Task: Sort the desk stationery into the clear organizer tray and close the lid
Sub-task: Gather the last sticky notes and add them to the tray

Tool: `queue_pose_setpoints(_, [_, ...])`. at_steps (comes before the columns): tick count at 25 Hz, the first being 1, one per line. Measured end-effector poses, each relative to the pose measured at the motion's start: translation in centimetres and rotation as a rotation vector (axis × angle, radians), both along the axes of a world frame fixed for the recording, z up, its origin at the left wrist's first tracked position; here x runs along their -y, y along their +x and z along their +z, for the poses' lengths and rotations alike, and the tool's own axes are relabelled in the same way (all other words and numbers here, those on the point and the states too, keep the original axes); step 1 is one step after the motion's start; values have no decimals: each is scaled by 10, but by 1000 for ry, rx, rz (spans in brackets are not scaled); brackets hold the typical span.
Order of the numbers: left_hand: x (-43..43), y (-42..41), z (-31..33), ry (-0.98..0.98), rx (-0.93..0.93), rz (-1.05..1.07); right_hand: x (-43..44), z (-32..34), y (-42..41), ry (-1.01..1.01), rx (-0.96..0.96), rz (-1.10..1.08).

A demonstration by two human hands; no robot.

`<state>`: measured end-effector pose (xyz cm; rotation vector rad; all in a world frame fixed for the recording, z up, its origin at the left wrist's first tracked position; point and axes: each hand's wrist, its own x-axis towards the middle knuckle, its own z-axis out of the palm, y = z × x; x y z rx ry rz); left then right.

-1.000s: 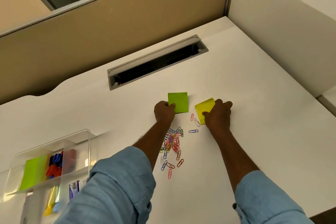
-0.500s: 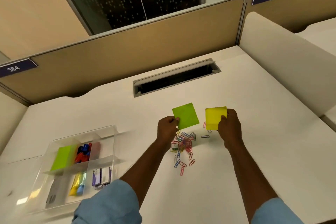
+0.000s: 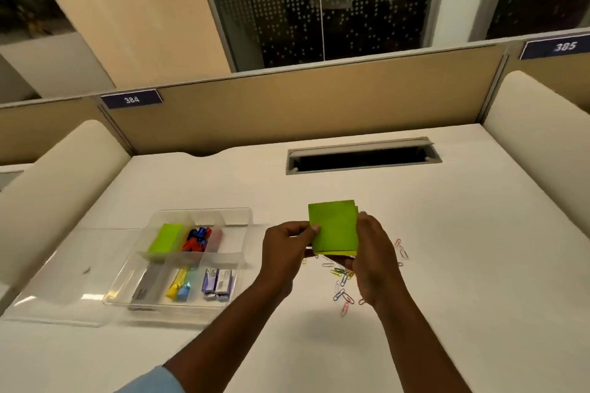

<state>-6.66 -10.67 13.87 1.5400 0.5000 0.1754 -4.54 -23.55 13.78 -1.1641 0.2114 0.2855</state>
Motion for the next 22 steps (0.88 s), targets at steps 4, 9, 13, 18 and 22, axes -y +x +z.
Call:
queue_pose_setpoints(4, [-30, -26, 4, -16, 69, 92, -42, -3, -30, -194, 122, 50])
queue_pose_setpoints(9, [-72, -49, -2, -110, 21, 200, -95, -3, -48, -374, 242, 37])
queue_pose_setpoints(13, [-107, -60, -11, -246, -39, 188, -138, -1, -53, -365, 258, 37])
queue_pose_setpoints(18, [-174, -68, -6, -76, 74, 260, -195, -4, -63, -456, 210, 22])
queue_pose_setpoints(22, [-241, -69, -4, 259, 67, 227, -234, -8, -68, -543, 230, 204])
